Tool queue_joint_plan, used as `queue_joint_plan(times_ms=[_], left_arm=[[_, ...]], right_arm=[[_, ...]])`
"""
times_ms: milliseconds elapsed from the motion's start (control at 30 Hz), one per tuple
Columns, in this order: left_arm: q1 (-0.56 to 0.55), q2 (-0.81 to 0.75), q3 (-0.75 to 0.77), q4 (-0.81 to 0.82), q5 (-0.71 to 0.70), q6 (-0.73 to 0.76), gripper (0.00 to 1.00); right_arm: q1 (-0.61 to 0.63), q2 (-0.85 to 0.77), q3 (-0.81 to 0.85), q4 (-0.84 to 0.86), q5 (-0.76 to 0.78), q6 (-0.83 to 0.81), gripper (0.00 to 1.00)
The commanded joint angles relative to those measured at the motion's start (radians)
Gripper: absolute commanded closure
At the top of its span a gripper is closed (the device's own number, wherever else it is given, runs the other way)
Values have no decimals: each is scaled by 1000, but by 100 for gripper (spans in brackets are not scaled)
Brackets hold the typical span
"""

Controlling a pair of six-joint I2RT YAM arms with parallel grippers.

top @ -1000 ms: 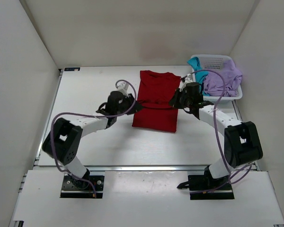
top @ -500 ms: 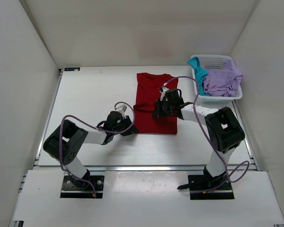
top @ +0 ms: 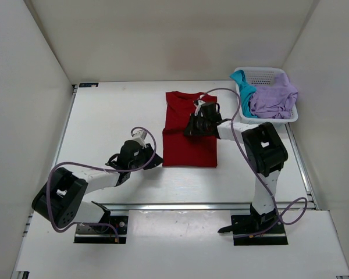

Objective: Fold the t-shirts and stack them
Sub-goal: Fold the folded rectangular tshirt in 1/3 of the way, then grab one side of the 2/3 rectangular tshirt with both arms

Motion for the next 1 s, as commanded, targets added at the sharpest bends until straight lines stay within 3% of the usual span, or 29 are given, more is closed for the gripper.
queue_joint_plan(times_ms=[0, 167, 333, 567, 700, 833, 900, 967], left_arm=[[-7, -48, 36, -54, -4, 29, 71], [-12, -62, 59, -95, 17, 42, 65], [-3, -54, 58, -152, 8, 72, 62], [-18, 30, 78, -158, 39, 71, 54], [-20, 74, 81, -132, 28, 59, 45], [-23, 104, 82, -112, 31, 42, 49], [-30, 113, 89, -111, 28, 39, 53], [-35, 117, 87, -115, 22, 43, 54]], right_arm=[[-54, 43, 149, 70, 31, 0, 100], [-97, 34, 191, 7, 0, 9, 100], [-112, -245, -108, 73, -3, 21, 99], [-118, -474, -499, 137, -4, 84, 100], [-154, -520, -608, 171, 26, 104, 100], [-166, -511, -644, 167, 21, 95, 100], [-170, -517, -651, 154, 4, 92, 96], [-172, -592, -671, 147, 8, 81, 77]])
